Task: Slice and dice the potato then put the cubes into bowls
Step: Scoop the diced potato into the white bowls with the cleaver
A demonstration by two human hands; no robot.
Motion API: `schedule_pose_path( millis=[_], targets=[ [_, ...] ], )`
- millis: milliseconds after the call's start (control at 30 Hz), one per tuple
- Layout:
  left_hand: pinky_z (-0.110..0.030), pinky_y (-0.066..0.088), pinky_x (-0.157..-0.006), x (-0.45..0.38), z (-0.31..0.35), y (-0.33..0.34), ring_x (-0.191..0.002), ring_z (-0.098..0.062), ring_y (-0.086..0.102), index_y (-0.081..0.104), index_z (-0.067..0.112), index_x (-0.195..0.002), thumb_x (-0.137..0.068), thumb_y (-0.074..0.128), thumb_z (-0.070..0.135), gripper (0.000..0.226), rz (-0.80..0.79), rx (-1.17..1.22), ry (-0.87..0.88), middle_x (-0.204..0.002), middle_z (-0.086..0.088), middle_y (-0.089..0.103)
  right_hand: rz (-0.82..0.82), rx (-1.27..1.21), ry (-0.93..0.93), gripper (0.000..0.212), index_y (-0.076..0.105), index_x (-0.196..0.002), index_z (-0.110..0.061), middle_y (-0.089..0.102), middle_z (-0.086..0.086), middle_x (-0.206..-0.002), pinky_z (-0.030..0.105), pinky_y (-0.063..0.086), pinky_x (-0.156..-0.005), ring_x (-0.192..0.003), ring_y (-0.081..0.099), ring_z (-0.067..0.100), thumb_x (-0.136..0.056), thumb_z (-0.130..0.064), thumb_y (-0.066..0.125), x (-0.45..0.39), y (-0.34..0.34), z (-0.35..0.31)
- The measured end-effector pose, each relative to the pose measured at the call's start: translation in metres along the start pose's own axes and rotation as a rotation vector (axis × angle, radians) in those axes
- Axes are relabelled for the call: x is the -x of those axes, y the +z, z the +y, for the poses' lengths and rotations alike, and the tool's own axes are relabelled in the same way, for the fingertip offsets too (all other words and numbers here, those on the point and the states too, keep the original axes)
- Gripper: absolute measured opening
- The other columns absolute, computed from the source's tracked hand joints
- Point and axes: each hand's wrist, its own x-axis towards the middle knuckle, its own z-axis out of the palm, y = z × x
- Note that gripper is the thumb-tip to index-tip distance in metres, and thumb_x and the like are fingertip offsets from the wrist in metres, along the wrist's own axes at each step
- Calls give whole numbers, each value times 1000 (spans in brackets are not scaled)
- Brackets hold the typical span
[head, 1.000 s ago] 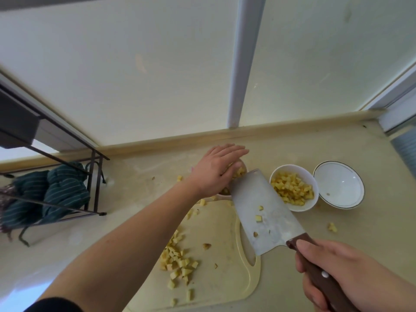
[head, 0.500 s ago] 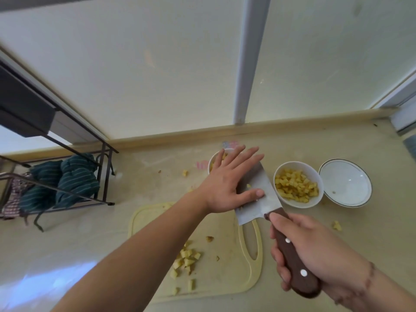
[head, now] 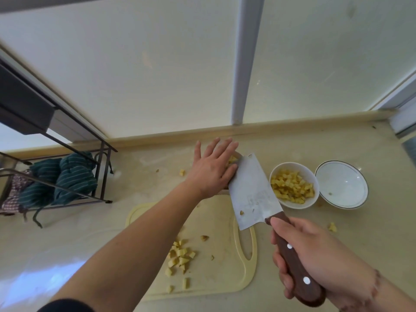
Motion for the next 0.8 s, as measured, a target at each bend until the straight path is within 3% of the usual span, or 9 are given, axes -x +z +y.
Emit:
schedule_pose_path(
  millis=[133, 267, 367, 500, 633, 667, 700, 767, 800],
  targets=[
    [-53, -9, -124, -3, -6, 9, -157, -21, 7, 20, 32, -162, -105, 22, 50, 60, 26, -63, -52, -169, 7, 19, 11, 63, 25, 32, 47, -85, -1, 52, 18, -53, 32, 46, -44, -37, 48, 26, -99, -30, 48, 7, -11, 7],
    [-51, -4, -125, -4, -5, 13, -157, -20, 7, 19, 36, -162, -108, 36, 42, 56, 24, 24, -98, -169, 7, 19, 12, 163, 27, 33, 47, -86, -2, 57, 17, -54, 26, 39, -44, -41, 53, 26, -98, -32, 48, 12, -22, 16],
    [-49, 0, -126, -4, -5, 14, -156, -19, 9, 22, 35, -161, -108, 36, 46, 56, 31, 99, -142, -168, 7, 21, 15, 222, -19, 33, 49, -84, -2, 59, 17, -52, 26, 37, -45, -41, 52, 25, -97, -32, 48, 17, -29, 23],
    [-42, 10, -126, 14, -5, -2, -155, -20, 18, 34, 27, -158, -100, 20, 61, 69, 93, 239, -130, -165, 1, 31, 43, 270, -124, 29, 54, -80, -8, 61, 18, -53, 31, 39, -52, -46, 52, 25, -96, -31, 48, 28, -35, 39],
    [-35, 22, -123, 79, -28, -13, -150, -18, 30, 45, 18, -153, -105, 32, 51, 60, 257, 315, -152, -161, -1, 39, 44, 175, -125, 19, 67, -82, -23, 61, 22, -61, 35, 43, -55, -50, 53, 37, -95, -22, 53, 28, -15, 73],
    [-38, 25, -123, 100, -38, -10, -150, -19, 31, 45, 18, -153, -105, 35, 49, 58, 260, 253, -131, -161, -1, 39, 33, 130, -111, 11, 69, -87, -23, 61, 23, -62, 39, 44, -58, -52, 54, 42, -92, -25, 60, 28, -8, 86],
    [-43, 26, -123, 122, -47, -5, -151, -20, 30, 44, 18, -154, -106, 36, 48, 57, 233, 164, -95, -162, -1, 37, 54, 122, -65, 18, 70, -90, -23, 62, 22, -62, 41, 45, -59, -53, 56, 42, -83, -40, 71, 21, -8, 102],
    [-47, 20, -126, 161, -62, 6, -155, -18, 20, 35, 23, -158, -105, 34, 54, 61, 128, 33, -53, -167, 3, 26, 89, 100, -79, 64, 72, -92, -29, 64, 19, -61, 35, 47, -57, -53, 60, 36, -52, -79, 73, 9, -3, 139],
    [-46, 14, -127, 175, -67, 11, -157, -16, 12, 29, 26, -160, -104, 31, 58, 65, 77, 14, -57, -169, 5, 19, 113, 92, -87, 65, 72, -92, -28, 65, 19, -61, 31, 47, -54, -53, 60, 37, -52, -80, 73, 5, 5, 153]
  ],
)
